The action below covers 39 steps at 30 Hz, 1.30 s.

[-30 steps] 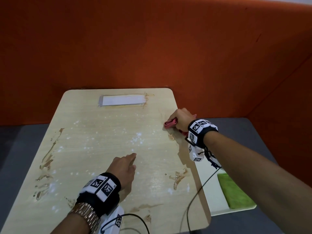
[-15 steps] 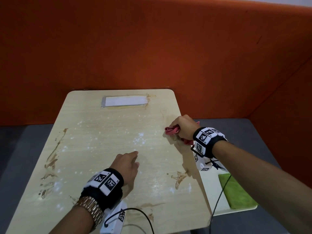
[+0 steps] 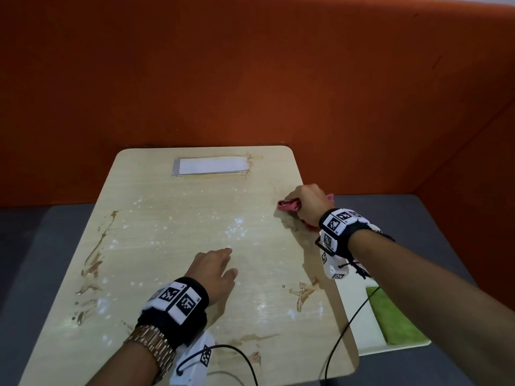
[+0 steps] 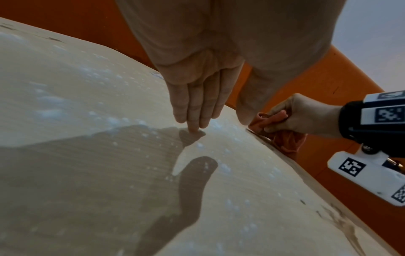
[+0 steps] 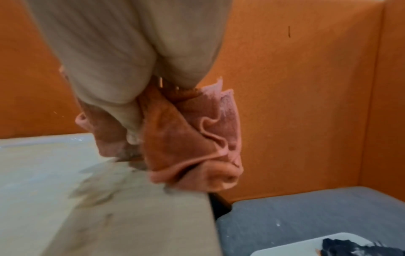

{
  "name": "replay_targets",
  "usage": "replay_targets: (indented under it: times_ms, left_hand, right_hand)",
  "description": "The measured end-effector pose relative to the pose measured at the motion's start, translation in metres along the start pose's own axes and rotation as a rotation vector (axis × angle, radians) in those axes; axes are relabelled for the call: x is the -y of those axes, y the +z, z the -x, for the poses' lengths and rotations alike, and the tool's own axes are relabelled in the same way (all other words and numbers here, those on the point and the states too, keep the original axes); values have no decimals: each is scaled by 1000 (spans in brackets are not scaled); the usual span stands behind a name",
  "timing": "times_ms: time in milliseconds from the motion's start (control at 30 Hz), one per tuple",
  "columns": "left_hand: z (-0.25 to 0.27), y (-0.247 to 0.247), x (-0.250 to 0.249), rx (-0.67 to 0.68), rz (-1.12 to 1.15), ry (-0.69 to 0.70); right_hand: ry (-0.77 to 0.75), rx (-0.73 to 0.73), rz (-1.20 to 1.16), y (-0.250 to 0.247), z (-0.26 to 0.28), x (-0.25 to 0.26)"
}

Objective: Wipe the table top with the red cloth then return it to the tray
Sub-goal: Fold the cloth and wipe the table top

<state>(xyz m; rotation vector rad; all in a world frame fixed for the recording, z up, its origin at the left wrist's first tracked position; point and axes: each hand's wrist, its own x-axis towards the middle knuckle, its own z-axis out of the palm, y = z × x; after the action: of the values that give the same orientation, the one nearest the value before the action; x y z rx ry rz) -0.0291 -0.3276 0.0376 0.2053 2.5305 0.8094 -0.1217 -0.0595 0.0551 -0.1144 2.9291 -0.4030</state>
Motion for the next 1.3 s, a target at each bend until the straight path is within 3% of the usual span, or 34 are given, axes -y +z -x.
replay_targets:
  times_ms: [400,633,1033,1200,1300]
  left_hand:
    - [12,-7,8,-57,69,17]
    - [14,1,10,43,-101,-1]
    - [11,3,6,79,-70,18]
    - [9,4,7,76,-107,46]
    - [8,6,10,62,-101,39]
  right_hand:
    - [-53,203,104,-4,10,2]
    - [21,43,59,-3,1,-3]
    - [-63,216,91,-10,15,0]
    - [38,36,12,-2,5,-6]
    - [41,16,6,3,9,-3]
